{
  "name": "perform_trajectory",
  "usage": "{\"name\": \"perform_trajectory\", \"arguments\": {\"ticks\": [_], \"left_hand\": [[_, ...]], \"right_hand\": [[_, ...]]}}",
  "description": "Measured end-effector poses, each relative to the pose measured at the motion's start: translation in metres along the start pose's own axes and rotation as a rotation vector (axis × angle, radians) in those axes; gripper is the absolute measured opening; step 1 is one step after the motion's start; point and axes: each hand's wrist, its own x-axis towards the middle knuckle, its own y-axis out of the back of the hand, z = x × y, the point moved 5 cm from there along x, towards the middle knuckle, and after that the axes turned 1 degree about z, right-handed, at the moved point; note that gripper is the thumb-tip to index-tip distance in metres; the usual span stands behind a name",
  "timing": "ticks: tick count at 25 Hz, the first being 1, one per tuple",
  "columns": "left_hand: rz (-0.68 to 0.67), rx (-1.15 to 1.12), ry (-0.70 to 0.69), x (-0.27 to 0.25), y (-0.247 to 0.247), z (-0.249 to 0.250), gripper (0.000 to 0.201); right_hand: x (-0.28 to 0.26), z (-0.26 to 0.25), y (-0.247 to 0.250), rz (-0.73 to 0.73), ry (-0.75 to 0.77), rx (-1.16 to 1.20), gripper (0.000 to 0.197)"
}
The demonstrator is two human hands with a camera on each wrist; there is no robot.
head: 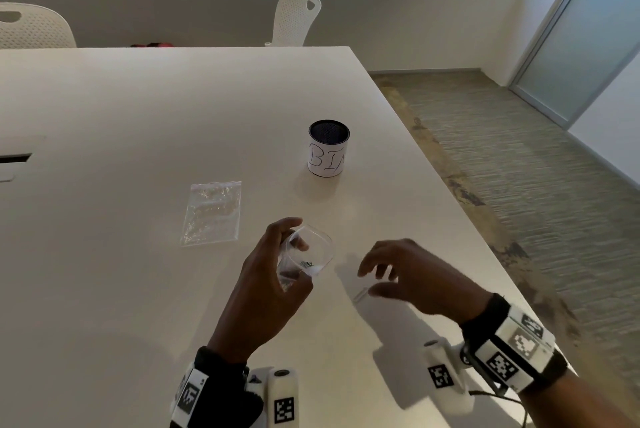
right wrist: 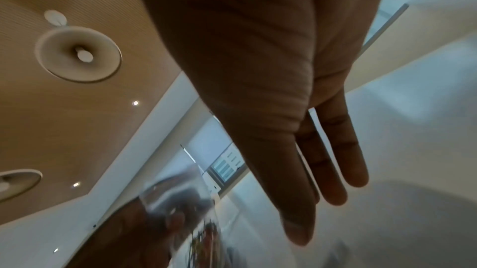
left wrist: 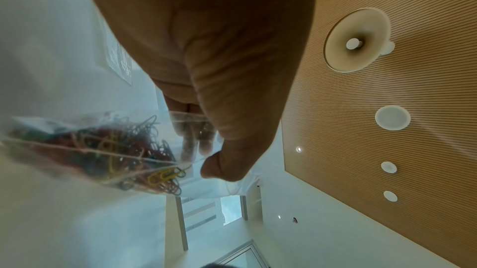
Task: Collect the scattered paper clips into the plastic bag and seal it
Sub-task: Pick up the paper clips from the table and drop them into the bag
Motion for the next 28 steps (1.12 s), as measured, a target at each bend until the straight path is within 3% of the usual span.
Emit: {"name": "perform_trajectory", "arguments": {"ticks": [2, 7, 15, 21, 28], "left_hand": [[-0.004, 0.006, -0.001, 0.000, 0.000, 0.000, 0.072], [-0.005, 0.009, 0.014, -0.001, 0.000, 0.001, 0.071], [-0.003, 0.010, 0.013, 0.000, -0.001, 0.001, 0.071], [0.003, 0.030, 0.004, 0.001, -0.002, -0.003, 0.071], [0.003, 0.022, 0.001, 0.001, -0.003, -0.002, 0.071]], "right_hand": [[-0.005, -0.003, -0.021, -0.030, 0.020, -0.048, 0.025], [-0.005, -0.007, -0.035, 0.051, 0.018, -0.070, 0.008], [-0.007, -0.016, -0.040, 0.022, -0.030, -0.195, 0.021], [-0.010, -0.021, -0.040, 0.087, -0.096, -0.149, 0.013], [-0.001, -0.012, -0.046, -0.003, -0.189, -0.110, 0.020]]}}
